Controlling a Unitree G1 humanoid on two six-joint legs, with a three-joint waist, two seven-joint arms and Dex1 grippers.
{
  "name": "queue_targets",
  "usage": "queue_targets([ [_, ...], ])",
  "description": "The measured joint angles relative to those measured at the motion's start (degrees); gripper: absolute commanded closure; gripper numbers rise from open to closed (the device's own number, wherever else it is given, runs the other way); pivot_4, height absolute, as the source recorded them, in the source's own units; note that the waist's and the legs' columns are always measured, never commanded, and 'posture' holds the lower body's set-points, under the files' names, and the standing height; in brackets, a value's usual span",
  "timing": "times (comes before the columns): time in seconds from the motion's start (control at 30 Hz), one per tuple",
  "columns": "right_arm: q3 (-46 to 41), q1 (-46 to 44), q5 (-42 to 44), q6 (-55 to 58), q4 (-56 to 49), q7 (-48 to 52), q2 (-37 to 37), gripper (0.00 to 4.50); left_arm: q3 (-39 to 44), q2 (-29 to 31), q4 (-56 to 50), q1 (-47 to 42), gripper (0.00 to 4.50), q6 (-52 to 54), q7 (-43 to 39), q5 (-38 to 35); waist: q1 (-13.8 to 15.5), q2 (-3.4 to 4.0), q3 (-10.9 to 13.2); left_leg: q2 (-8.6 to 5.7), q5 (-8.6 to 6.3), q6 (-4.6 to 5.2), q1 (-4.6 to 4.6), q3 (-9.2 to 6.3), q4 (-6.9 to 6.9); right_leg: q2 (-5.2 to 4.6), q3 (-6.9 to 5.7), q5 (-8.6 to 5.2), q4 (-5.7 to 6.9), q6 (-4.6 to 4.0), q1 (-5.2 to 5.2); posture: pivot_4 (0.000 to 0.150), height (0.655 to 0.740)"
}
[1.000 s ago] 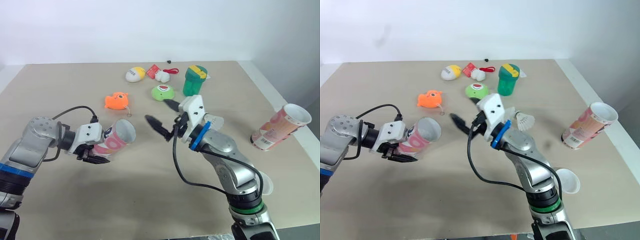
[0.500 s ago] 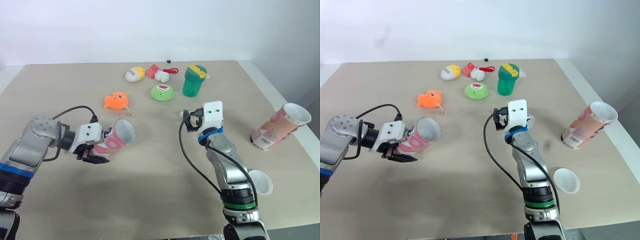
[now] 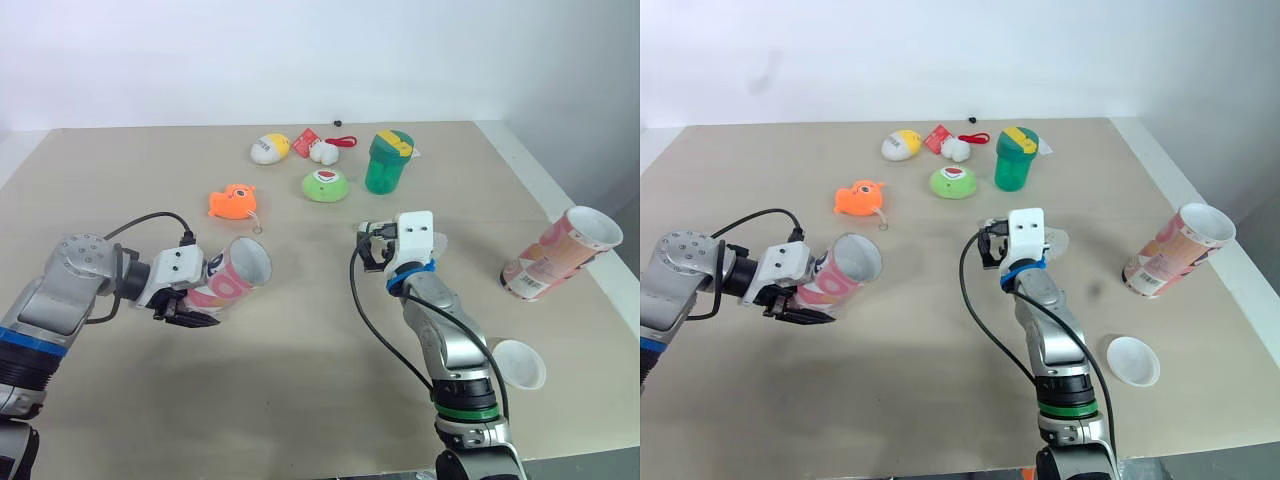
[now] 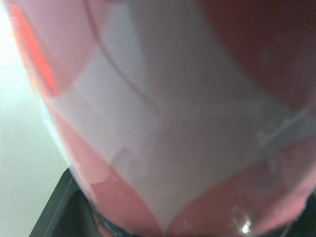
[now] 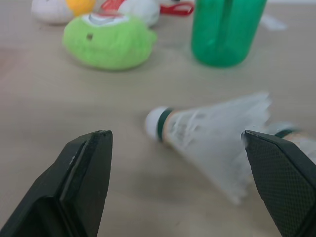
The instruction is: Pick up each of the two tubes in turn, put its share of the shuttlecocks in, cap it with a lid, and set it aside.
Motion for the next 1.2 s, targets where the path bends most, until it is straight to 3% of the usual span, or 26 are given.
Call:
queue_targets([
  [0.23, -0.37, -0.71, 0.8, 0.47, 1.29, 0.05, 2.95, 0.04, 0.03, -0.04, -0.09, 0.03, 1.51, 0.24, 0.17, 0.02, -0.01, 0.01, 0.0, 0.0, 0.0, 0.0, 0.01, 0.0, 0.0, 0.0, 0.0, 0.0, 0.0, 0.0, -0.01, 0.15, 0.74],
  [0.37, -0.84, -3.58, 1.11, 0.08, 4.38, -0.71, 4.41, 1.24, 0.03, -0.08, -0.7, 0.21, 1.51, 0.61, 0.69, 0.01, 0.01, 0.01, 0.0, -0.01, 0.01, -0.01, 0.0, -0.01, 0.0, -0.01, -0.01, 0.01, 0.0, 0.01, 0.0, 0.15, 0.74],
  [0.6, -3.31, -5.95, 1.26, -2.03, 10.56, -1.8, 5.16, 4.36, 0.85, -0.01, -2.14, 1.21, 1.51, 1.78, 1.2, -0.11, -0.02, 0.01, 0.01, -0.03, 0.01, -0.01, -0.01, 0.01, -0.06, -0.04, 0.01, -0.02, 0.0, 0.02, -0.03, 0.15, 0.74],
  [0.87, -2.75, -5.96, 7.1, -0.7, 4.23, 5.31, 4.94, 4.44, 1.72, 0.26, -3.82, 2.53, 1.51, 2.93, 2.06, -0.22, -0.12, 0.05, 0.03, -0.02, 0.01, -0.01, -0.02, 0.0, -0.16, -0.02, 0.01, -0.05, 0.0, -0.01, -0.09, 0.15, 0.74],
  [1.1, 5.99, -8.99, 23.77, 7.39, -13.56, 32.05, -8.46, 4.44, 1.64, 0.22, -3.89, 2.51, 1.51, 2.89, 2.06, -0.2, -0.08, 0.06, 0.04, -0.02, 0.01, -0.01, -0.03, -0.01, -0.12, -0.04, -0.02, -0.08, -0.01, 0.03, -0.05, 0.15, 0.74],
  [1.2, 7.59, -10.88, 28.79, 9.53, -18.45, 39.05, -12.95, 4.44, 1.5, 0.16, -3.74, 2.33, 1.51, 2.89, 2.08, -0.02, -0.07, 0.04, 0.03, 0.0, 0.01, -0.01, 0.0, -0.1, -0.12, -0.02, -0.13, -0.1, 0.0, -0.02, -0.03, 0.15, 0.74],
])
